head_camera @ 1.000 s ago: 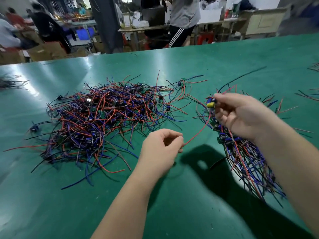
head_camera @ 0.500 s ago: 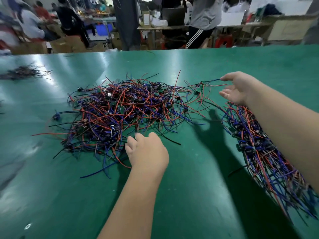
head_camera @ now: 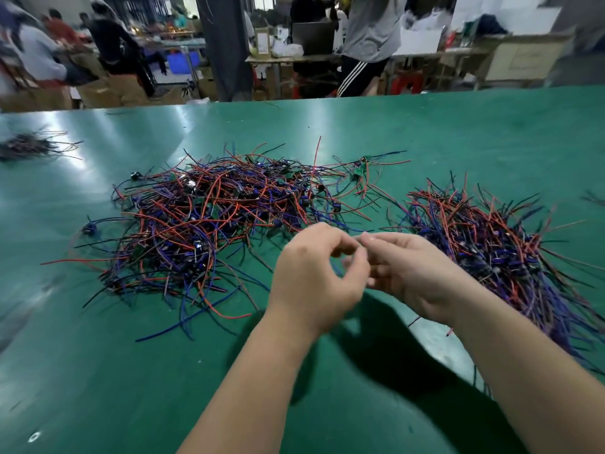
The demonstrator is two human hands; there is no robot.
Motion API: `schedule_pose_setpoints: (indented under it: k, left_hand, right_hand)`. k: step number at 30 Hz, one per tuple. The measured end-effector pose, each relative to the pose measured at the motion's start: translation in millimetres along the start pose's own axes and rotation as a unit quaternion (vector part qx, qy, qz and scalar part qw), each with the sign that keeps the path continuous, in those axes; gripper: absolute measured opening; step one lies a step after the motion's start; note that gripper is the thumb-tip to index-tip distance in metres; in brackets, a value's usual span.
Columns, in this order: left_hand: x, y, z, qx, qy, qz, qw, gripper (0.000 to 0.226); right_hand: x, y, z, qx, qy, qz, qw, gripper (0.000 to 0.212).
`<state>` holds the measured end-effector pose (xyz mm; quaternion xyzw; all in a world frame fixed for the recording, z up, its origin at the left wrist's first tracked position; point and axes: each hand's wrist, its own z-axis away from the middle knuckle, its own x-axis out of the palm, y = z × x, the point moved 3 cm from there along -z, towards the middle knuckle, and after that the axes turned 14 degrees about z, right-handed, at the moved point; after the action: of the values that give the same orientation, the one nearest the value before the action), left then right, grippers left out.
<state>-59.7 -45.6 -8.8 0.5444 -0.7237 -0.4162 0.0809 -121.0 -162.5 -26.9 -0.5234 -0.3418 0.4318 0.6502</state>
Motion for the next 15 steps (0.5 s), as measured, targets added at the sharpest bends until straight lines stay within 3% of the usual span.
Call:
schedule_pose_setpoints:
  k: [3, 6, 11, 13, 15]
  left_hand:
    - [20.8, 13.1, 12.9, 0.087, -0.104, 0.072, 0.988, 0.019]
    - [30.9, 9.0, 18.3, 0.067, -0.131, 0.099, 0.984, 0.038]
    - [24.4, -14.7, 10.9, -0.154, -0.037, 0.089, 0.983, 0.052]
    - [20.5, -23.4, 6.2, -0.245, 0.012, 0.174, 0.954, 0.041]
    - [19.8, -26.5, 2.6, -0.316, 0.030, 0.294, 0.902, 0.032]
  right_hand:
    - [-3.1, -3.8, 3.0, -0.046, 0.037, -0.016, 0.998, 0.018]
    - [-17.8, -7.8, 7.9, -0.087, 0.065, -0.031, 0.994, 0.013]
    - [-34.6, -15.4, 16.2, -0.136, 0.053, -0.096, 0.985, 0.018]
    - [-36.1, -17.2, 17.3, -0.137, 0.040, -0.122, 0.982, 0.021]
    - [-35.3, -17.3, 18.0, -0.133, 0.021, -0.143, 0.981, 0.022]
